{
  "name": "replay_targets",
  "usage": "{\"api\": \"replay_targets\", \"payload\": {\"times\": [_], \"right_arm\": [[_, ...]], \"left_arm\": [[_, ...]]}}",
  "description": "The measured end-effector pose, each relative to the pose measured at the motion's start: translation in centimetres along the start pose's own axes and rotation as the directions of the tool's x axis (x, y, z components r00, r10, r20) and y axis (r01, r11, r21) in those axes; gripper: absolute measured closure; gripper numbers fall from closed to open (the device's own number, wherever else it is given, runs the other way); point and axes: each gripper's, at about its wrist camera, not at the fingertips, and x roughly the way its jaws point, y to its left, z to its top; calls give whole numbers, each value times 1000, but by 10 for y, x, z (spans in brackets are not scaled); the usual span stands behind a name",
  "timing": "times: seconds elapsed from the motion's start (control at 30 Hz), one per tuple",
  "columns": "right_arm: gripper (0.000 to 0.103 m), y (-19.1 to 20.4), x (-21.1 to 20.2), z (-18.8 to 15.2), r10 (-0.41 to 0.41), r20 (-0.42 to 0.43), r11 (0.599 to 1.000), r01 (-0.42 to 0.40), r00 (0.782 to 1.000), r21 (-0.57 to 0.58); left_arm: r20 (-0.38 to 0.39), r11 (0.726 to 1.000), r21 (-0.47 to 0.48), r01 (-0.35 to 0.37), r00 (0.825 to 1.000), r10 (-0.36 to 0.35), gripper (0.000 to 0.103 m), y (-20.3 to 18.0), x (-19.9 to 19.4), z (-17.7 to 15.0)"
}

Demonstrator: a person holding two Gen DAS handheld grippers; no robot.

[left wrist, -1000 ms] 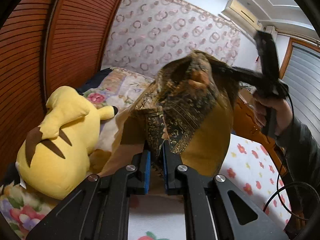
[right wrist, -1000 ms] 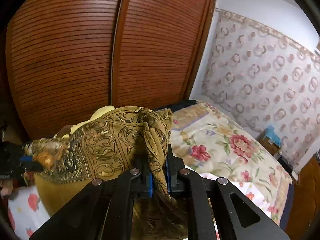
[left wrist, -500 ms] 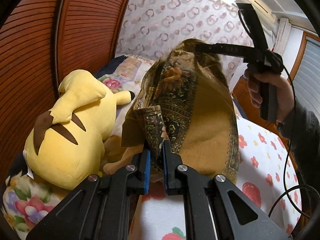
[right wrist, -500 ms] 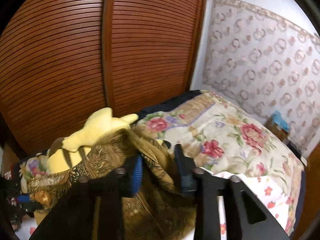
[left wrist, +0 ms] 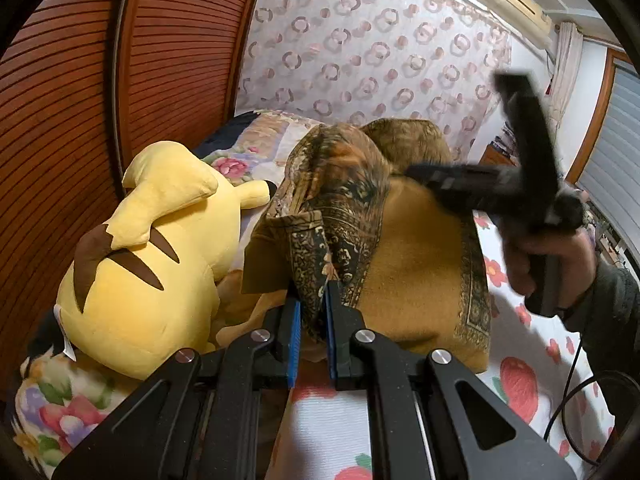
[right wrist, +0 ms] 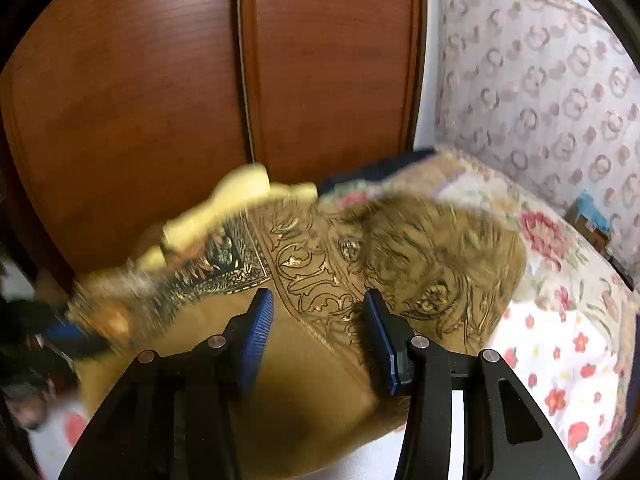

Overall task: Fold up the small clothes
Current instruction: 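Carry the folded shirt with both tools beside the yellow plush toy, then open both tools and release the shirt beside the plush toy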

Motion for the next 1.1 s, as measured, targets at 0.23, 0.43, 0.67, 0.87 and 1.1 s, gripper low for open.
{"api": "replay_targets", "payload": {"times": [0.23, 0.43, 0.67, 0.87, 1.1], "right_arm": [[54, 6, 11, -11, 2, -3, 1000, -2, 1000, 16], [53, 12, -13, -12, -32, 1, 996, 32, 999, 89], [47, 34, -76, -36, -77, 62, 989, 68, 995, 128], [32, 47, -144, -84, -136, 111, 974, 113, 984, 196], [25, 67, -207, -136, -244, 131, 937, 199, 961, 286]], "left_arm": [[-2, 1000, 27, -15, 1000, 16, 89, -4, -2, 2], [54, 995, 93, -46, 998, 41, 37, -12, -25, 5], [112, 984, 174, -42, 993, 23, 21, -44, -48, 7], [147, 978, 208, -14, 989, -17, 21, -78, -63, 6], [152, 963, 266, 32, 986, -74, 21, -120, -73, -2]]}}
